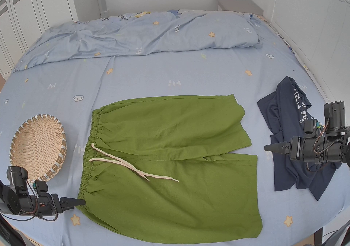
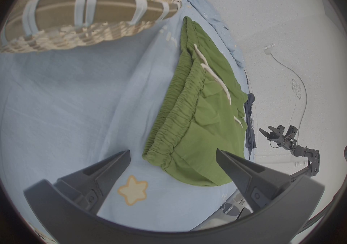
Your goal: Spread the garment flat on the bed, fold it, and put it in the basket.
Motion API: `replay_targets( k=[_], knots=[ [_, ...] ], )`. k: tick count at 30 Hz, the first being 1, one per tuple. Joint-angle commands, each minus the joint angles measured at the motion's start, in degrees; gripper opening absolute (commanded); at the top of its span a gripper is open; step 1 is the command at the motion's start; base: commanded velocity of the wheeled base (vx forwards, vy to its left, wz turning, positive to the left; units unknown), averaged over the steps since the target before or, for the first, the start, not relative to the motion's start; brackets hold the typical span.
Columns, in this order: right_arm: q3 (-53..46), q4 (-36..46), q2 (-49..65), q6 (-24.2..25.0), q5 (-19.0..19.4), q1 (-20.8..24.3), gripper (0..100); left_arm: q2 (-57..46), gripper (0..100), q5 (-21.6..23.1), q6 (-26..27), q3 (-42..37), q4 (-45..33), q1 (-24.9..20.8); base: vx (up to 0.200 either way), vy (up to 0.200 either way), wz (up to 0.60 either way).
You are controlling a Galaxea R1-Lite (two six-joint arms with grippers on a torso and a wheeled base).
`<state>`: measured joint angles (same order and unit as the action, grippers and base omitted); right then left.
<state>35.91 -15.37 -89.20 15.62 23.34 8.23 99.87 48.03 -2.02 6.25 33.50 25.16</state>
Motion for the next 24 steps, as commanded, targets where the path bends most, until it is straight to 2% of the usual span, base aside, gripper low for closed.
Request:
replay_targets(
  k=[1,12,24],
  knots=[
    [0.12,-0.01,-0.19,0.03,0.03,0.03,100,6.75,100,0.31,2.11,0.60,0.60,-0.73,0.000,0.000,0.00],
    [-0.05,-0.10,-0.10,0.03,-0.05,0.65,100,9.91,100,0.66,2.46,0.34,6.84,-2.66,0.000,0.000,0.00],
    [-0.14,-0.10,-0.27,0.03,-0.14,0.82,100,9.12,100,4.35,-1.14,0.78,10.53,-5.03,0.000,0.000,0.00]
  ],
)
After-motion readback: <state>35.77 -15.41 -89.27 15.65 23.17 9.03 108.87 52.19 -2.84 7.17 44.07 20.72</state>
